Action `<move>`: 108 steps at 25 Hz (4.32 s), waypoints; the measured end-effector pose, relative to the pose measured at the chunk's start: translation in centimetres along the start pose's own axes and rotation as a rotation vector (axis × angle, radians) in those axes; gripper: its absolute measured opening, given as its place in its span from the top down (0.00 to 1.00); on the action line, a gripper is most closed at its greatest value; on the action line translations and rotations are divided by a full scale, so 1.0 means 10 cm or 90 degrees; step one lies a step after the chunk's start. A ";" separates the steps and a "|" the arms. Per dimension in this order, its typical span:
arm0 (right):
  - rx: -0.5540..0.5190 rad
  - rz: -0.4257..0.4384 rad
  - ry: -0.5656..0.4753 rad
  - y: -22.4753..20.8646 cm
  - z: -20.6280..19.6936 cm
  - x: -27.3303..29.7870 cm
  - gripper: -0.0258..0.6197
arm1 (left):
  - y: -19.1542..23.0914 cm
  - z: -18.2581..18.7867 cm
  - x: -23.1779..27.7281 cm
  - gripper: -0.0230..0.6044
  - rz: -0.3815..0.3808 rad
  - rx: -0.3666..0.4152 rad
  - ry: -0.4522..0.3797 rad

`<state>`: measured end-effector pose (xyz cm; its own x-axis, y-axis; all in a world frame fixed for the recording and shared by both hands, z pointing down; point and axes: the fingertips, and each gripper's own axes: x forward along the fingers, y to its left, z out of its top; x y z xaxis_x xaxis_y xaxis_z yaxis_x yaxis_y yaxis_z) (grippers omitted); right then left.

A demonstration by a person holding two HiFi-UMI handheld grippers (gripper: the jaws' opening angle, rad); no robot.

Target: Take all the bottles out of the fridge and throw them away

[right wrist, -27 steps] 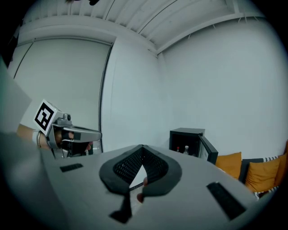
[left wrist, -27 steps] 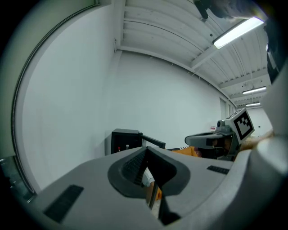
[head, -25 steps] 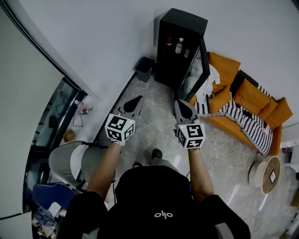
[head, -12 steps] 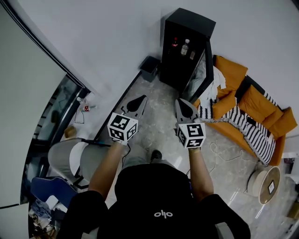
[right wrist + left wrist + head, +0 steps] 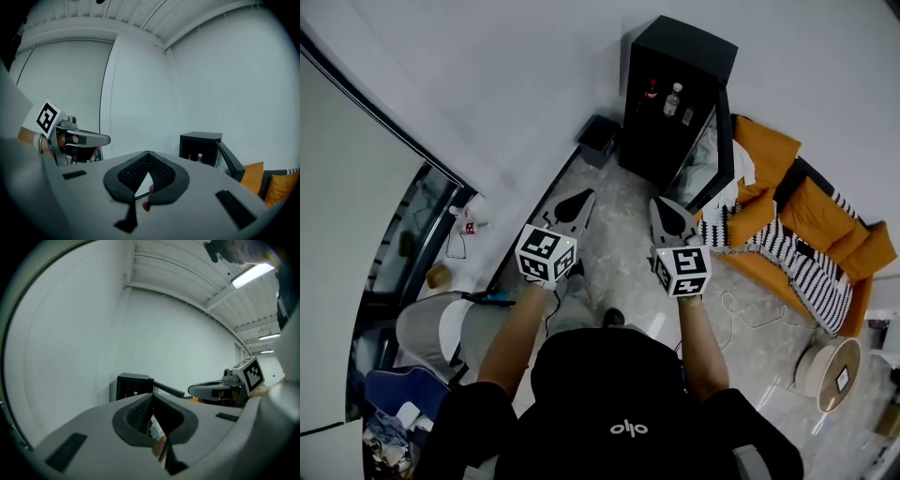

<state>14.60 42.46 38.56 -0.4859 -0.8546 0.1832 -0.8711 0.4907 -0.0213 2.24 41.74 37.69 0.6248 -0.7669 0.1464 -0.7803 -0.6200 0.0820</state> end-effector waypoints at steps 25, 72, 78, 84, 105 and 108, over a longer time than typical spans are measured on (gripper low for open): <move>0.001 -0.095 0.040 -0.29 0.45 2.19 0.96 | 2.04 0.29 1.24 0.96 -0.103 -0.017 0.023; 0.062 -0.143 0.077 -2.72 0.23 4.07 0.96 | 2.60 0.15 4.26 0.96 -0.180 -0.005 0.118; 0.070 -0.133 0.079 -2.93 0.17 4.11 0.96 | 2.45 0.14 4.53 0.96 -0.184 -0.002 0.115; 0.069 -0.133 0.085 -3.04 0.09 4.15 0.96 | 2.38 0.13 4.68 0.96 -0.196 0.003 0.105; 0.114 -0.262 0.078 -2.93 -0.45 4.43 0.96 | 2.87 -0.40 4.75 0.96 -0.297 0.014 0.130; 0.125 -0.296 0.073 -3.01 -0.63 4.43 0.96 | 2.88 -0.53 4.83 0.96 -0.313 0.015 0.139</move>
<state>19.74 -9.10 53.48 -0.0421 -0.9451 0.3239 -0.9955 0.0123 -0.0934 9.82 -12.23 52.38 0.8944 -0.3341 0.2975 -0.3941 -0.9030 0.1708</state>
